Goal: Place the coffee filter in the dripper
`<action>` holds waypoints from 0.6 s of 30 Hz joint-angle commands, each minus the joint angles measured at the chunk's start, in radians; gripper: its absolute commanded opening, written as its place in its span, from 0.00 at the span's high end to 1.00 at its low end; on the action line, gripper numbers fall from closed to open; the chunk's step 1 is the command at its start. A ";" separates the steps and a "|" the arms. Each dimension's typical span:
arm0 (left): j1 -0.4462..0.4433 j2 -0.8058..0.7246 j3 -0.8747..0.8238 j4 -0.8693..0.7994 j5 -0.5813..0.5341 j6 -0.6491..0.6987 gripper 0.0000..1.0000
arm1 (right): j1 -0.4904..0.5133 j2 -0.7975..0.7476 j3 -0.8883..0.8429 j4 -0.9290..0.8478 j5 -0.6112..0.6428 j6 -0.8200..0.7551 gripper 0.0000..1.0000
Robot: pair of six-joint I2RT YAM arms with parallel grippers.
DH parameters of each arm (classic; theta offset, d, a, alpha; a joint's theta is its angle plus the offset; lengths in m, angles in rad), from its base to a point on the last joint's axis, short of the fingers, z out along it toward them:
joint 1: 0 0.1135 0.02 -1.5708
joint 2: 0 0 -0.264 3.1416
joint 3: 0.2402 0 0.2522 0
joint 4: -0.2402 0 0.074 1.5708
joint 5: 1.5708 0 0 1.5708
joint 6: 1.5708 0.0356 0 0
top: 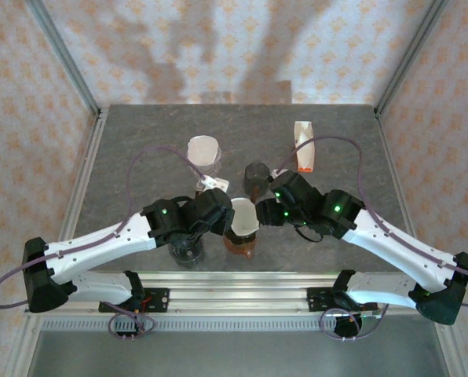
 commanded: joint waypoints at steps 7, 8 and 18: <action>-0.012 -0.019 -0.009 -0.033 -0.014 -0.012 0.55 | -0.014 0.079 0.047 0.008 -0.040 -0.045 0.56; -0.011 -0.018 -0.010 -0.031 -0.014 -0.012 0.55 | -0.014 0.080 0.051 0.003 -0.041 -0.050 0.56; -0.012 -0.027 -0.029 -0.025 -0.010 -0.012 0.59 | -0.016 0.155 0.058 0.012 -0.062 -0.071 0.70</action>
